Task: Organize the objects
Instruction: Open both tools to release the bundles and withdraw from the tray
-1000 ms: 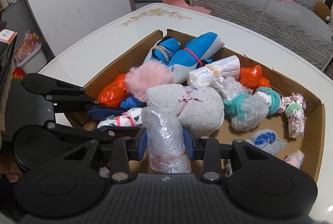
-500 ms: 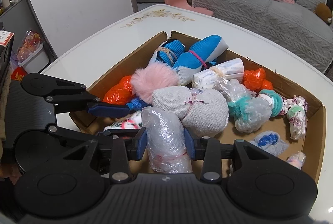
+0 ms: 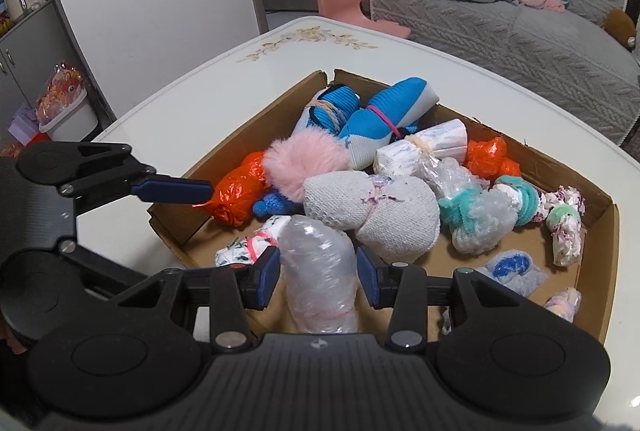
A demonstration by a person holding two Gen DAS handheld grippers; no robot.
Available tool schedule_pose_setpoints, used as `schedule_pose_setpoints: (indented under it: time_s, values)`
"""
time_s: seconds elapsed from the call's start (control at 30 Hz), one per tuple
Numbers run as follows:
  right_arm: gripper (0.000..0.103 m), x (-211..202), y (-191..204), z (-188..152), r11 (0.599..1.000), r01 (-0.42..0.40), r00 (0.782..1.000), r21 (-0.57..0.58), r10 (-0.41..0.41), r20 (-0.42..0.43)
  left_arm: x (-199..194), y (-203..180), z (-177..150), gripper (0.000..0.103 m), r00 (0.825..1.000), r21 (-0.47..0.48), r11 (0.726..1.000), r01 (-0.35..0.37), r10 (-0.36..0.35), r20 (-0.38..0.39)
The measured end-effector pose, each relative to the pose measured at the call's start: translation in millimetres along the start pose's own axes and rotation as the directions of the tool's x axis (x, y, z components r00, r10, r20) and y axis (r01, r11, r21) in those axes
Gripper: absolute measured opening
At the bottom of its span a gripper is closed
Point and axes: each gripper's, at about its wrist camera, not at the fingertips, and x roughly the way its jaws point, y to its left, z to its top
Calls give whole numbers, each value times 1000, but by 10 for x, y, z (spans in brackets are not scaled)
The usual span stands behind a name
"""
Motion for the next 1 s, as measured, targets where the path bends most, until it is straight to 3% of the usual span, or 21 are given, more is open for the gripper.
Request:
schedule_pose_setpoints:
  time_s: [0.7, 0.83, 1.0]
  values:
    - [47, -86, 97, -5, 1000, 14, 1000, -19, -14, 7, -147, -69, -19, 74, 1000, 13, 1000, 7, -7, 14]
    - [55, -170, 102, -35, 1000, 17, 1000, -19, -16, 26, -177, -68, -38, 75, 1000, 12, 1000, 11, -11, 16]
    - [75, -463, 110, -255, 999, 34, 995, 2, -34, 92, -256, -83, -112, 79, 1000, 23, 1000, 17, -17, 23]
